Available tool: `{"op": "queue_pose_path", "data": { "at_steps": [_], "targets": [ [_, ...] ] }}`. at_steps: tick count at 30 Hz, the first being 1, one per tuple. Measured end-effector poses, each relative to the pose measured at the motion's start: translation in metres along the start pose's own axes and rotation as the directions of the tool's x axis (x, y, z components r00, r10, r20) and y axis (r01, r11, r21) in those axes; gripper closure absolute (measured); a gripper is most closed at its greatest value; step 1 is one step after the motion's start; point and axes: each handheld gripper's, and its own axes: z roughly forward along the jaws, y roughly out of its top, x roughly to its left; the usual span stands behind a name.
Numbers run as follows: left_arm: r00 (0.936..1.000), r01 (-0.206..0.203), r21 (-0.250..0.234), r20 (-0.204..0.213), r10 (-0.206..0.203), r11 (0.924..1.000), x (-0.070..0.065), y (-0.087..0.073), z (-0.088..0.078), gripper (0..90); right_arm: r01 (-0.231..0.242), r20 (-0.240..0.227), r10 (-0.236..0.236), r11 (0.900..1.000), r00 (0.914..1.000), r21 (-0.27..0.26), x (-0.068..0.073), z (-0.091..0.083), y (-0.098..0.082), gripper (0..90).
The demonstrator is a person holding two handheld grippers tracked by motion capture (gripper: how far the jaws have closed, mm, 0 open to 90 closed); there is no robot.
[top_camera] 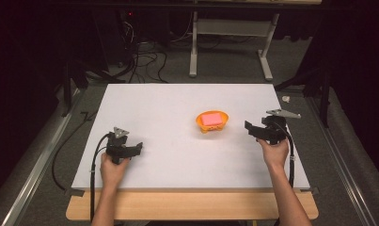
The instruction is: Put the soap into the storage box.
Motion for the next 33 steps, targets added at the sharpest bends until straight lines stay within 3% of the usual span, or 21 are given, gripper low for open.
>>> {"op": "queue_pose_path", "data": {
  "at_steps": [33],
  "targets": [
    [1.0000, 0.000, 0.000, 0.000, 0.000, 1.0000, 0.000, 0.000, 0.000, 19.9, -0.023, -0.010, 0.023, 0.999, 0.9997, 0.041, -0.005, 0.004, -0.035, 25.8]
  ]
}}
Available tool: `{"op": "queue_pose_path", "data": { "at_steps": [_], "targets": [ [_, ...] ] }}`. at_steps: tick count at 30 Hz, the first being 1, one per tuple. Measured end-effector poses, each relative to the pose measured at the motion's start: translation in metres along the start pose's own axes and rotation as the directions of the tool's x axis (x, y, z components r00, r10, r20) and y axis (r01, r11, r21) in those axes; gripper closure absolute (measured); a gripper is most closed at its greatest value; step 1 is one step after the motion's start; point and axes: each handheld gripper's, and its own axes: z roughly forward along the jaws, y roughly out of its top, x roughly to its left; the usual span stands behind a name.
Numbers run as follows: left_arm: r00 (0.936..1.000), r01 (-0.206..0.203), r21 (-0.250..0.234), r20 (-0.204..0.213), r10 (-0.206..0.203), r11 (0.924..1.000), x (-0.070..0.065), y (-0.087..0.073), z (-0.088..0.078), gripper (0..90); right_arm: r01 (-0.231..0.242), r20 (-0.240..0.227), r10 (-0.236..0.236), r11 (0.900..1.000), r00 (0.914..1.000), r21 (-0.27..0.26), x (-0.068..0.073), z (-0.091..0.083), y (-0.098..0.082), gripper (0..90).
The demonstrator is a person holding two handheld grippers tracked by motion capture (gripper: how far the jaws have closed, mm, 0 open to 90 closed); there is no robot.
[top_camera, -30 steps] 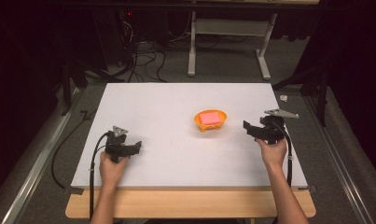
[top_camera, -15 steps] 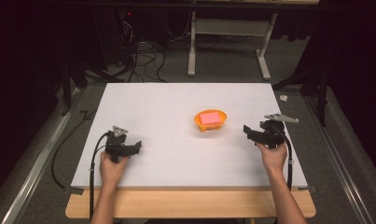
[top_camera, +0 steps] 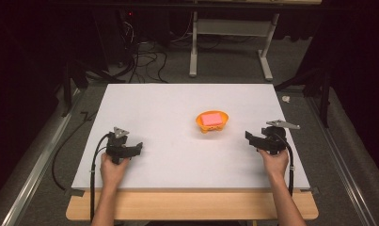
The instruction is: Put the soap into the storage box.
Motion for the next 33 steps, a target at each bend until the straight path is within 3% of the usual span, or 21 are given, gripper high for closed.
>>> {"op": "queue_pose_path", "data": {
  "at_steps": [33],
  "targets": [
    [1.0000, -0.004, 0.002, -0.001, 0.004, 1.0000, 0.000, 0.000, 0.000, 19.9, 0.022, 0.035, -0.025, 0.997, 0.9991, 0.075, 0.002, 0.018, -0.038, 26.0]
  ]
}}
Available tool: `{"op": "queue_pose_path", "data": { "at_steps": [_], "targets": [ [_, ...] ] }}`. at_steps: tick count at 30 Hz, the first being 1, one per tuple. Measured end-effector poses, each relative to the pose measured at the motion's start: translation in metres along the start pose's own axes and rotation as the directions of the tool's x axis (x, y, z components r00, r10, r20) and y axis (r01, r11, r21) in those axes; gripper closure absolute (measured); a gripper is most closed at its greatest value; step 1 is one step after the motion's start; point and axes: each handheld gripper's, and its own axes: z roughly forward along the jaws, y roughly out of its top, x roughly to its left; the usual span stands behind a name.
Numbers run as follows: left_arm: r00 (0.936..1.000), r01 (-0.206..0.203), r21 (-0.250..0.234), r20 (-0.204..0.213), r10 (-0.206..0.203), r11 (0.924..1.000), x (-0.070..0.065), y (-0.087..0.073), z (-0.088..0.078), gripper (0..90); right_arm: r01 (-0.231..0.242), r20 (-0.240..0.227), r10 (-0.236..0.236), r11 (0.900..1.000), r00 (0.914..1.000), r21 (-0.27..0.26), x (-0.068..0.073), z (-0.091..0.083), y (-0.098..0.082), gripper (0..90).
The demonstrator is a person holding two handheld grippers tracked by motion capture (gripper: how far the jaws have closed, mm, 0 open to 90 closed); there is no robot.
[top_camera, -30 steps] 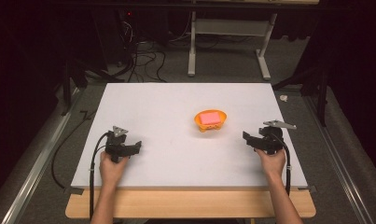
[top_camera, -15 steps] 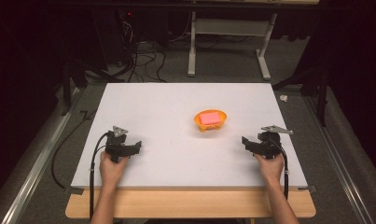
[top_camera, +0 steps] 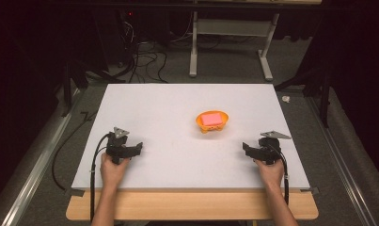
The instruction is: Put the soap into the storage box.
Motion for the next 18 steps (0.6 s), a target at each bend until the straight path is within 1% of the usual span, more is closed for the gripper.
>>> {"op": "queue_pose_path", "data": {
  "at_steps": [4, 7, 9, 10, 11, 13, 18],
  "targets": [
    [1.0000, -0.001, 0.000, -0.001, 0.001, 1.0000, 0.000, 0.000, 0.000, 19.9, 0.009, 0.009, -0.009, 1.000, 0.9999, 0.007, 0.002, 0.002, -0.002, 25.9],
    [1.0000, -0.001, 0.001, 0.000, 0.001, 1.0000, 0.000, 0.000, 0.000, 19.9, 0.024, 0.029, -0.025, 0.999, 0.9993, 0.033, 0.004, 0.005, -0.004, 25.6],
    [1.0000, -0.001, 0.000, 0.000, 0.001, 1.0000, 0.000, 0.000, 0.000, 19.9, 0.058, 0.052, -0.061, 0.997, 0.9968, 0.049, 0.008, 0.007, -0.004, 24.5],
    [1.0000, -0.001, 0.000, 0.000, 0.001, 1.0000, 0.000, 0.000, 0.000, 19.9, 0.081, 0.071, -0.085, 0.995, 0.9938, 0.060, 0.012, 0.008, -0.004, 24.4],
    [1.0000, -0.001, 0.000, 0.000, 0.001, 1.0000, 0.000, 0.000, 0.000, 19.9, 0.087, 0.073, -0.091, 0.995, 0.9932, 0.057, 0.012, 0.008, -0.004, 24.6],
    [1.0000, -0.001, -0.001, -0.001, 0.001, 1.0000, 0.000, 0.000, 0.000, 19.9, 0.075, 0.062, -0.078, 0.996, 0.9950, 0.055, 0.010, 0.008, -0.004, 24.3],
    [1.0000, -0.001, 0.000, 0.001, 0.001, 1.0000, 0.000, 0.000, 0.000, 20.0, 0.075, 0.059, -0.079, 0.996, 0.9951, 0.057, 0.011, 0.008, -0.004, 23.5]
  ]
}}
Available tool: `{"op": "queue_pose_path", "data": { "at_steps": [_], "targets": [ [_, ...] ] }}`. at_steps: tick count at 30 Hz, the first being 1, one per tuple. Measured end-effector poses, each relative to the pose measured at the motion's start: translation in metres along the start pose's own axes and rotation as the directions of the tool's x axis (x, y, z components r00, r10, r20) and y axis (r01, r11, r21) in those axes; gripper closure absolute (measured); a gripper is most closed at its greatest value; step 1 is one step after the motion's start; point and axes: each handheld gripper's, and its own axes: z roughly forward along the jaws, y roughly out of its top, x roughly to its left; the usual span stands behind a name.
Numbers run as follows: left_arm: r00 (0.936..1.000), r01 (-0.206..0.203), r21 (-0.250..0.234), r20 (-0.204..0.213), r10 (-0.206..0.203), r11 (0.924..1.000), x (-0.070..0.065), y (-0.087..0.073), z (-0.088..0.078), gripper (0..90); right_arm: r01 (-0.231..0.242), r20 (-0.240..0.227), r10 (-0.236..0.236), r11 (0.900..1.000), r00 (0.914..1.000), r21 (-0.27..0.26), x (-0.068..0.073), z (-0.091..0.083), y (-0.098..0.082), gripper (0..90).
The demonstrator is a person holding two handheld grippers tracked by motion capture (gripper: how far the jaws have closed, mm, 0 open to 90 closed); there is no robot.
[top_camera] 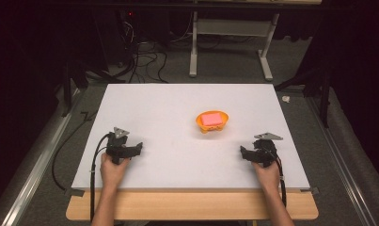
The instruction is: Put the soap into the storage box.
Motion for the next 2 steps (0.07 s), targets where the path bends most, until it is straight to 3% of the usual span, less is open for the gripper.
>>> {"op": "queue_pose_path", "data": {
  "at_steps": [2],
  "targets": [
    [1.0000, 0.000, -0.002, -0.001, 0.000, 1.0000, -0.0001, -0.0001, 0.0001, 20.0, 0.002, -0.002, -0.002, 1.000, 1.0000, -0.001, -0.0003, 0.0001, 0.0001, 23.1]
  ]
}}
